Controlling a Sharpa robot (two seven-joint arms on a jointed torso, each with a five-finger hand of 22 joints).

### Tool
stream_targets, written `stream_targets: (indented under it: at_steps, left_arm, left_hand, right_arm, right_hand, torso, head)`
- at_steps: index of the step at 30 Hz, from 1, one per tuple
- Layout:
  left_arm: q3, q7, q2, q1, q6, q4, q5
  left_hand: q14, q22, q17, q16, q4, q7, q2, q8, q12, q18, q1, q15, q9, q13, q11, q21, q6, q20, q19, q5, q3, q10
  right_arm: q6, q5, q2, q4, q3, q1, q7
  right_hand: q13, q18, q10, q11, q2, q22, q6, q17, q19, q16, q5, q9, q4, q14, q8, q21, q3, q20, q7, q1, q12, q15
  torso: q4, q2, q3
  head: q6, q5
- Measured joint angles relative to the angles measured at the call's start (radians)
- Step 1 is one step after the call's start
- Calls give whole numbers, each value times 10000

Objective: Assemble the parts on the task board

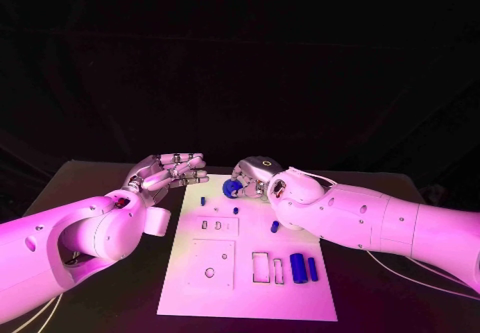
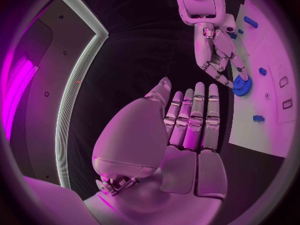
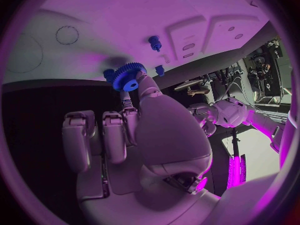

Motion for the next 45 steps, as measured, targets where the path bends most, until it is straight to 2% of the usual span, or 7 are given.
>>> stream_targets:
  at_steps: [10,17,19,24,29,39,45]
  left_arm:
    - [0,-4,-34,1,-1,3,0]
    - [0,-7,-40,1,-2,3,0]
    - [0,-8,-40,2,-2,3,0]
    - [0,-11,-42,2,-2,5,0]
    - [0,-15,-48,3,-2,8,0]
    - [0,-39,-50,3,-1,-4,0]
    - [0,-50,-47,3,-1,-18,0]
  left_hand:
    - [0,-8,0,0,28,0,0,0,0,0,0,0,0,0,0,0,0,0,0,0,28,0]
    - [0,-7,8,0,28,0,0,0,0,-1,0,0,0,0,0,0,0,0,0,0,28,0]
    - [0,-7,7,0,28,0,0,0,0,0,0,0,0,0,0,0,0,0,0,0,28,0]
    - [0,-7,7,0,28,0,0,0,0,0,0,0,0,0,0,0,0,0,0,0,28,0]
    - [0,-6,6,0,0,0,-42,0,0,-1,-42,0,0,0,0,0,0,0,0,0,56,0]
    - [0,-6,5,0,0,0,-42,0,0,-1,-42,0,0,0,0,0,0,0,0,0,56,0]
    - [0,-6,4,0,-1,0,-42,0,0,-1,-42,0,0,0,0,0,0,0,0,0,56,0]
  right_arm:
    - [148,59,167,-344,-17,-8,62]
    - [185,145,237,-446,-11,-10,149]
    - [186,165,258,-468,-11,-20,170]
    - [250,208,286,-527,-59,-88,198]
    - [281,249,284,-543,-60,-88,214]
    - [281,319,275,-560,-57,-85,231]
    - [337,413,264,-566,-58,-85,235]
  right_hand:
    - [-9,0,-55,55,-94,-1,-14,-1,0,0,-22,-13,73,0,-14,-9,72,0,-14,-94,-118,0]
    - [-10,0,-115,115,-258,-2,-47,-2,0,0,-29,-62,126,0,-101,-48,124,0,-55,-258,-171,1]
    - [-12,1,-146,145,-337,-2,-125,-3,0,0,-181,-72,165,0,-184,-105,163,0,-90,-342,-172,0]
    - [-12,1,-236,235,-514,-3,-414,-3,0,0,-580,-163,277,-1,-349,-107,109,0,52,-527,-212,75]
    - [-12,1,-271,270,-565,-4,-448,-4,0,-1,-580,-182,337,-1,-401,-107,49,1,85,-683,-252,75]
    - [-12,1,-467,395,-755,-5,-810,-5,1,-41,-624,-283,463,-2,-600,-153,-64,147,243,-873,-363,217]
    - [-12,2,-467,395,-676,-6,-841,-5,-10,-40,-479,-288,736,-39,-639,-152,-61,197,275,-1257,-363,253]
  torso:
    - [5,0,3]
    - [-1,0,3]
    - [-3,0,2]
    - [-1,0,2]
    - [-2,-5,1]
    - [-6,-1,5]
    - [-6,0,5]
  head:
    - [-34,9]
    - [-48,18]
    - [-46,19]
    - [-37,19]
    - [-81,1]
    - [-101,-16]
    - [-78,-27]
